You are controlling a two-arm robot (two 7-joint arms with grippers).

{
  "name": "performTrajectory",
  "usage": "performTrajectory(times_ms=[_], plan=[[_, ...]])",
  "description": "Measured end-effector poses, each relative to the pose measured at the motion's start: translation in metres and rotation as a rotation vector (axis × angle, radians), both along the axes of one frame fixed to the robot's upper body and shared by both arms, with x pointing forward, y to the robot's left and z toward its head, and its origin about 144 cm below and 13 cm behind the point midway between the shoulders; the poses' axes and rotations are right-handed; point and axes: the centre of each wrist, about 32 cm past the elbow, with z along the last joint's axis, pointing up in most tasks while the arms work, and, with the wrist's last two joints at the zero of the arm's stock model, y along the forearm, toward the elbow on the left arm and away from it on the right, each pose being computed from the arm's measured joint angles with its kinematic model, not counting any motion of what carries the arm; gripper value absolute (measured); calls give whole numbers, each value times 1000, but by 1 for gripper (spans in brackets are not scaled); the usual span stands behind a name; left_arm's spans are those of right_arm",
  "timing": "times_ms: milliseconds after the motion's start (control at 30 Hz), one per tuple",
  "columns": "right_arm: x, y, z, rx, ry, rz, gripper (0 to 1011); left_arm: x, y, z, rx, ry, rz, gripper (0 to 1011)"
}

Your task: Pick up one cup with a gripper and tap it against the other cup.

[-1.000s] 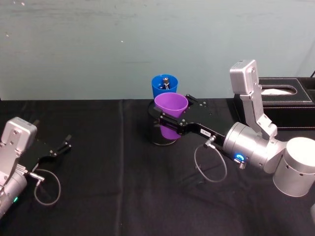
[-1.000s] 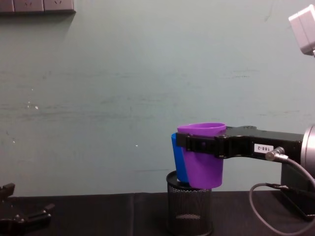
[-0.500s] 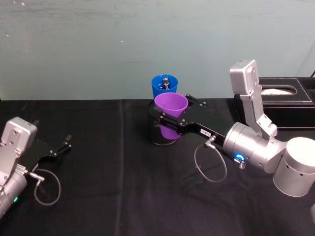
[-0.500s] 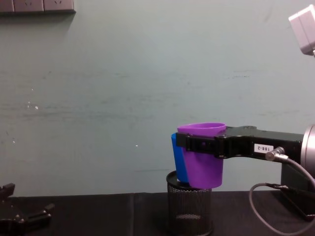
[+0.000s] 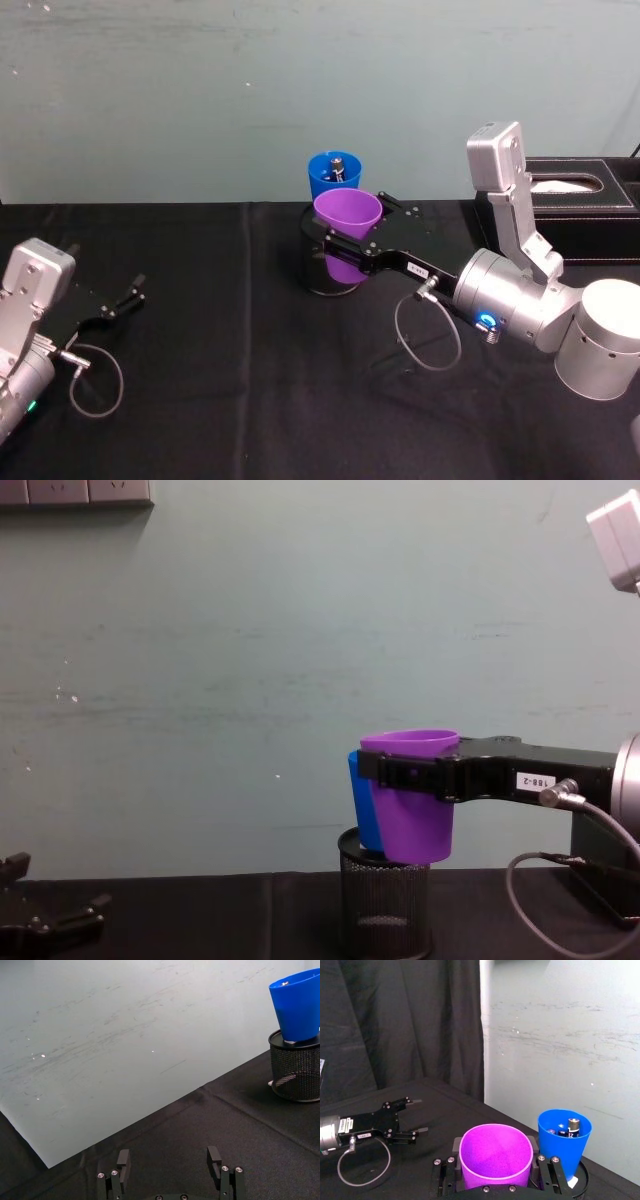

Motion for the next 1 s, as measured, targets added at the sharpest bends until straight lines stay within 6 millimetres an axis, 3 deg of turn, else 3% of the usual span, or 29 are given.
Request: performTrajectory(times_ms=[667, 1000], plan=[[0, 0, 0, 0, 0, 0, 735, 0, 0, 0, 0, 0, 0, 1000], [4, 3, -15, 41, 56, 8, 735, 0, 0, 0, 0, 0, 0, 1000]])
